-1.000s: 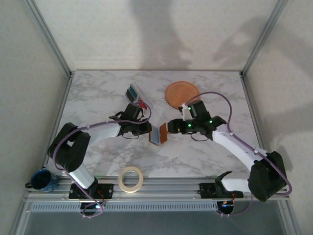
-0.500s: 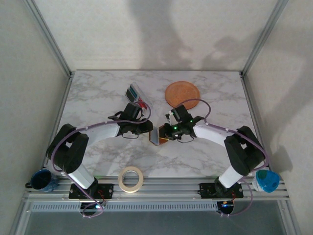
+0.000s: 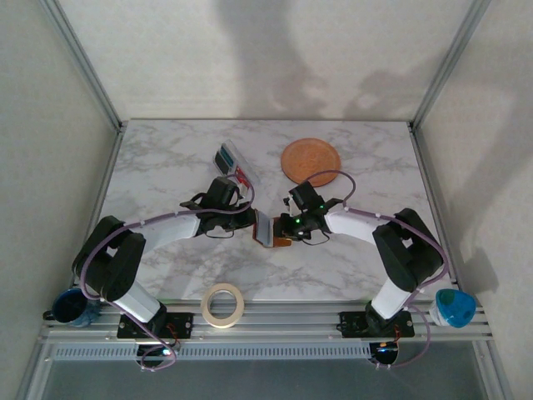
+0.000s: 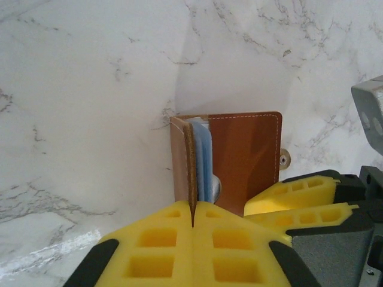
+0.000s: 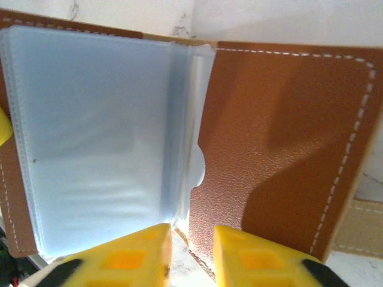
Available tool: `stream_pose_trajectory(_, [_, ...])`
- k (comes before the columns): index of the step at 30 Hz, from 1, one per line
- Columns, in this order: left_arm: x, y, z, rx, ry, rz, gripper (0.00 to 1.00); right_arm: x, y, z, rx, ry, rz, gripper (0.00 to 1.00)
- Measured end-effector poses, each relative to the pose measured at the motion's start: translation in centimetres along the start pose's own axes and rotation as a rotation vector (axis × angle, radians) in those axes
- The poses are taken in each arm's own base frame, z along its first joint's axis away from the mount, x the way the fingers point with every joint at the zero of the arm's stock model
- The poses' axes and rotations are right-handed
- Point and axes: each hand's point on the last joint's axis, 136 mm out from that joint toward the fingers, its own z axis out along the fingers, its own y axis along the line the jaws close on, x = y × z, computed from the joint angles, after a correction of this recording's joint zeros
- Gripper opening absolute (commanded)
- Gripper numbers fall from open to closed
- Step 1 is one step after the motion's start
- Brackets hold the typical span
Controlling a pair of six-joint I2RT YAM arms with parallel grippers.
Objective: Put the credit cards into the card holder
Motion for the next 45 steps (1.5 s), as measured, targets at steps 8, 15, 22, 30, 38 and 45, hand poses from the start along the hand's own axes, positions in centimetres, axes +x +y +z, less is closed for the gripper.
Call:
stream_pose_trajectory(8, [-0.1, -0.1, -0.1, 0.003, -0.003, 0.002, 0.0, 0.5, 0.9, -0.3, -0.061, 0.003, -0.055, 0.67])
stream_pose_trajectory(15, [0.3, 0.2, -0.1, 0.002, 0.004, -0.008, 0.0, 1.1, 3.3, -0.5, -0.141, 0.007, -0.159, 0.78])
stream_pose_trajectory(22, [0.4, 0.1, -0.1, 0.007, 0.009, -0.014, 0.0, 1.4, 3.3, 0.5, -0.1, 0.002, -0.2, 0.77])
stream_pose_trajectory(30, [0.5, -0.3, -0.1, 0.025, 0.017, -0.025, 0.0, 0.9, 4.0, 1.3, -0.12, -0.025, -0.215, 0.82])
stream_pose_trajectory(38, [0.5, -0.2, -0.1, 0.024, 0.017, -0.034, 0.0, 0.2, 3.7, 1.7, -0.062, -0.082, -0.219, 0.78])
stream_pose_trajectory(45, [0.5, -0.2, -0.8, 0.026, 0.009, -0.036, 0.0, -0.9, -0.1, 1.0, 0.152, -0.173, -0.158, 0.8])
